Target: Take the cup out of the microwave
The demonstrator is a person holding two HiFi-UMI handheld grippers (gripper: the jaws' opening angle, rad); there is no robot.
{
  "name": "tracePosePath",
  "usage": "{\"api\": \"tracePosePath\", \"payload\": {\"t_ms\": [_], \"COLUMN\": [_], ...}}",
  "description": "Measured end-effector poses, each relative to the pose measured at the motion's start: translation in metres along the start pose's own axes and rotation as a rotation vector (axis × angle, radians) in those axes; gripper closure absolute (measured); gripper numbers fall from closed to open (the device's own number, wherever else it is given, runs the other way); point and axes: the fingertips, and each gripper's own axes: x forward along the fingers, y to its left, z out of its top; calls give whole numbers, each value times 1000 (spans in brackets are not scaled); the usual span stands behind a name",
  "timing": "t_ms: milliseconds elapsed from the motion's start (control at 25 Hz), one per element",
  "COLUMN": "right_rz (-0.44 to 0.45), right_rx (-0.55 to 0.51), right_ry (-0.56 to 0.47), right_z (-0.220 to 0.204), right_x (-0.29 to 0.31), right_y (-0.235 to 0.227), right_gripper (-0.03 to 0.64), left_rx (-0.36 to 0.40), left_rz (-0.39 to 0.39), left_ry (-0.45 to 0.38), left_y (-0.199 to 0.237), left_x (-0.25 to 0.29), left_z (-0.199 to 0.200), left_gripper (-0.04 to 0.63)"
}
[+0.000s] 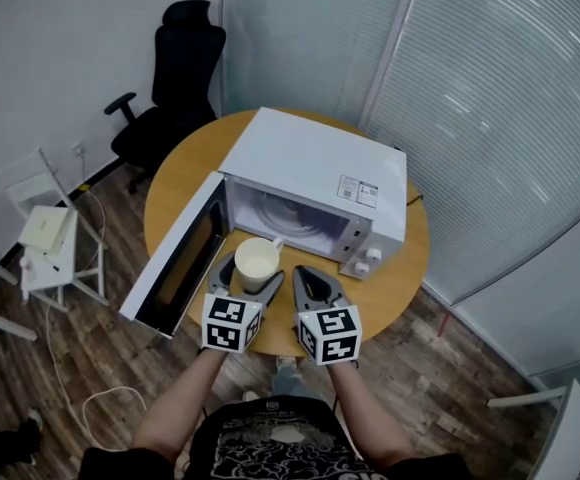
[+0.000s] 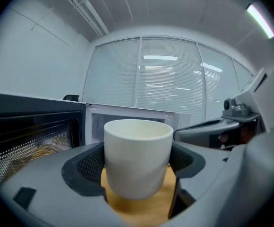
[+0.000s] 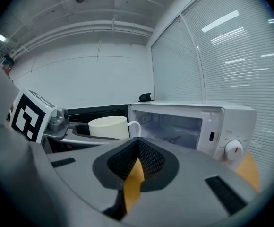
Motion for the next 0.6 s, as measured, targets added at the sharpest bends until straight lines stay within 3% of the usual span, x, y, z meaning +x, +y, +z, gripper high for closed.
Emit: {"api": "tracePosePath", "payload": {"t_ms": [600], "right_rz": [-5], "right_rx": [-28], "right_ry": [4], "right_z": [-9], "right_x": [-14], "right_y": [-3], "right_gripper": [601], "left_rx": [-3], "left_rz": [-7], "left_ry": [-8], "left_y": [-11], "left_x": [-5], "left_z": [-2], "left_gripper": [178]}}
